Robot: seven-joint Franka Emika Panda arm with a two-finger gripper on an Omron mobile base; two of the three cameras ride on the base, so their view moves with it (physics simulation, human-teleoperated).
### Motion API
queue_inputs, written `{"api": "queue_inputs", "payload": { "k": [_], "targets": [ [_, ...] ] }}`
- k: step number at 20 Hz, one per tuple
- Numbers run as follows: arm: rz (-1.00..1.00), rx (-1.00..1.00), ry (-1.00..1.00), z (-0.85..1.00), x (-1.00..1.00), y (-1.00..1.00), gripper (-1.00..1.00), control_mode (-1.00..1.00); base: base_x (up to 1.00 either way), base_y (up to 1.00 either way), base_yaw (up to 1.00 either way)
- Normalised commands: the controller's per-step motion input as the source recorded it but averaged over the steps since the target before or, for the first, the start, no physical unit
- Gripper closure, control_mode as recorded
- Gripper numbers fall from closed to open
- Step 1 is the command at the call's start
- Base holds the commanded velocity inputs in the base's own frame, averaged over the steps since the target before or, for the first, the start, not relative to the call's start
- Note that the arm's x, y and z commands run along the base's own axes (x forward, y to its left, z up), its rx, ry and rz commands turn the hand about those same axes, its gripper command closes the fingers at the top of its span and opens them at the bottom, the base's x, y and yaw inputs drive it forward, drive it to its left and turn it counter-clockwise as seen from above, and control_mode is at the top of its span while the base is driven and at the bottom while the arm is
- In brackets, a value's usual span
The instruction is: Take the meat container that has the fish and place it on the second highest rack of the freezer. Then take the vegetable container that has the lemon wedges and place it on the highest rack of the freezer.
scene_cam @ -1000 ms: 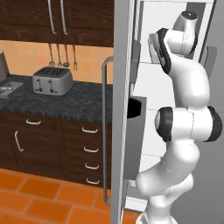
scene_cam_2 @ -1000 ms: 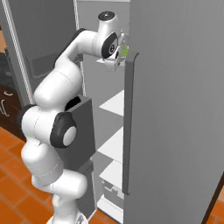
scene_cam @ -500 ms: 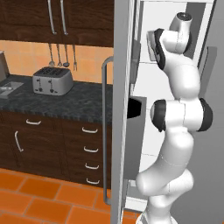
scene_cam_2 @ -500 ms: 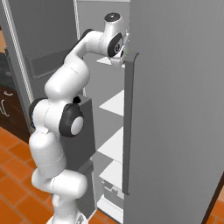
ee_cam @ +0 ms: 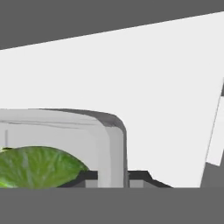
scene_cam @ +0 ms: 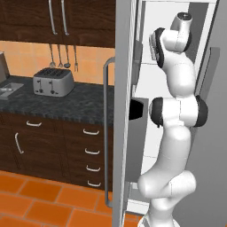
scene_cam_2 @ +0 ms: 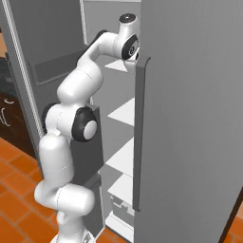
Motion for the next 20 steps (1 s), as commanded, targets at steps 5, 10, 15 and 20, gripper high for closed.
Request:
{"api": "queue_inputs", "payload": {
  "k": [5, 10, 15, 20],
  "targets": [
    [-0.01, -0.01, -0.04, 0.00, 0.23, 0.01, -1.00, -1.00, 0.00, 0.00, 0.00],
    [0.00, -0.04, -0.19, -0.01, -0.05, 0.11, -1.00, -1.00, 0.00, 0.00, 0.00],
    [0.04, -0.01, -0.28, -0.02, -0.79, 0.29, -1.00, -1.00, 0.00, 0.00, 0.00],
    [0.01, -0.07, -0.34, -0.33, -0.74, 0.34, -1.00, -1.00, 0.00, 0.00, 0.00]
  ]
}}
